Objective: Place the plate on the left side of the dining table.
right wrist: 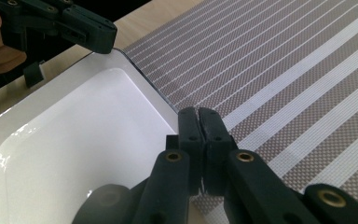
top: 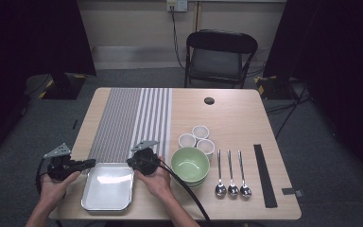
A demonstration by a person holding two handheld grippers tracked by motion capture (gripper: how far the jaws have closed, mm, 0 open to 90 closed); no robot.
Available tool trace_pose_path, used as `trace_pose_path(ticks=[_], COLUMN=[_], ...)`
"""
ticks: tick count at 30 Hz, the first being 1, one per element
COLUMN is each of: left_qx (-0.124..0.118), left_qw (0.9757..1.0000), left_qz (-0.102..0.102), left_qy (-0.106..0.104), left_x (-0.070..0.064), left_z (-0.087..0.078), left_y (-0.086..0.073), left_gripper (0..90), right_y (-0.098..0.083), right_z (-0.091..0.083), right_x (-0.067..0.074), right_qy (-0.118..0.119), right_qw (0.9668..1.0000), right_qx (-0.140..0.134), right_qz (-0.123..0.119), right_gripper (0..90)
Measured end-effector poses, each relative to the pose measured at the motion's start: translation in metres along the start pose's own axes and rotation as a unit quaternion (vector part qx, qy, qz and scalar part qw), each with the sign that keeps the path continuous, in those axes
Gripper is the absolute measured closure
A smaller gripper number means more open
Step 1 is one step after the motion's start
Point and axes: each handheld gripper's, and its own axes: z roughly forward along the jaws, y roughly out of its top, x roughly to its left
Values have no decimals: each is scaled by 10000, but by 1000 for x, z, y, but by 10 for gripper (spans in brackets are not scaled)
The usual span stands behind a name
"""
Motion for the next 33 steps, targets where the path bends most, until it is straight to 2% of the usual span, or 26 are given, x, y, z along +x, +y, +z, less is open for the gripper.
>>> trace_pose_path(ticks=[1,2,5,7,8,11,15,16,18,27,33], left_qx=[-38,-25,-39,-139,-139,-117,-73,-56,21,194,160], left_qw=[10000,10000,10000,9999,9999,9999,9999,9999,10000,9998,9999], left_qz=[-5,19,66,-7,-6,-51,-84,-93,-55,-4,27], left_qy=[-8,8,38,51,55,40,-7,-11,-40,-29,5], left_x=[0,-1,-1,0,1,3,3,3,3,1,1], left_z=[1,1,3,0,-2,-2,0,1,3,8,7], left_y=[1,2,3,3,3,2,1,1,0,-2,-2], left_gripper=[883,883,882,900,900,900,900,875,872,866,875], right_y=[1,2,6,3,2,-4,-7,-7,-8,-8,-8], right_z=[-1,-2,1,2,2,2,1,1,1,1,1], right_x=[0,-1,3,1,0,-4,-3,-2,-3,-4,-3], right_qy=[-11,84,132,95,48,-30,63,88,51,88,47], right_qw=[10000,9998,9999,9999,10000,9999,9999,9998,9998,9998,9997], right_qx=[-87,-159,8,12,14,128,148,167,187,176,140], right_qz=[5,91,-107,-95,-64,16,19,8,3,90,168], right_gripper=[900,900,900,882,832,799,835,853,885,892,895])
